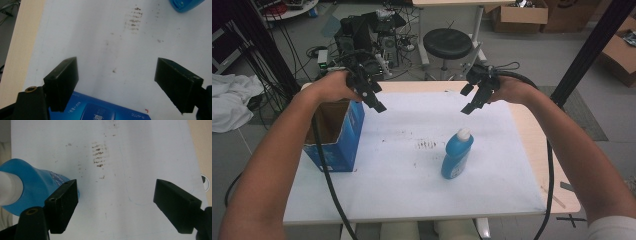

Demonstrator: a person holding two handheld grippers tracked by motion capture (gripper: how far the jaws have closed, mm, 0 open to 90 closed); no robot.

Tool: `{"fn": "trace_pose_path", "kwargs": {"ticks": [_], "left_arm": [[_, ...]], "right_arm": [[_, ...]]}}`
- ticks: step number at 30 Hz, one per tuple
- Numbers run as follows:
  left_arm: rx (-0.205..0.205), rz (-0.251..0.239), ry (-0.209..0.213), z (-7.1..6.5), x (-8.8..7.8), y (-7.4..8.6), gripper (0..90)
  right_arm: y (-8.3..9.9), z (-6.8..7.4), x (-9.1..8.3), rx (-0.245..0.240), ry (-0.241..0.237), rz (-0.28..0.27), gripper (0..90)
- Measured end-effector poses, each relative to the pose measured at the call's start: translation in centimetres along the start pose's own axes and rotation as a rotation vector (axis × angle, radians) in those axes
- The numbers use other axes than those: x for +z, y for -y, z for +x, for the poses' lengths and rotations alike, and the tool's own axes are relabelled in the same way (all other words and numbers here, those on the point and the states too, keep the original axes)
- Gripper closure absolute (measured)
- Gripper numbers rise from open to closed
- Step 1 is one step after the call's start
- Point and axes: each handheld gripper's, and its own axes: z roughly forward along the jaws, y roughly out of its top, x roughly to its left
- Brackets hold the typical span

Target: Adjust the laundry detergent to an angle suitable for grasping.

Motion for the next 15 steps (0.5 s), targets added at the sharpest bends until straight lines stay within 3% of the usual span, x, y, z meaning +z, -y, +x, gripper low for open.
{"fn": "trace_pose_path", "kwargs": {"ticks": [15], "left_arm": [[-0.004,0.002,-0.008,-0.25,-0.04,-0.29,19.9]], "right_arm": [[0.47,0.06,-0.45,0.008,0.010,-0.012,19.7]]}}
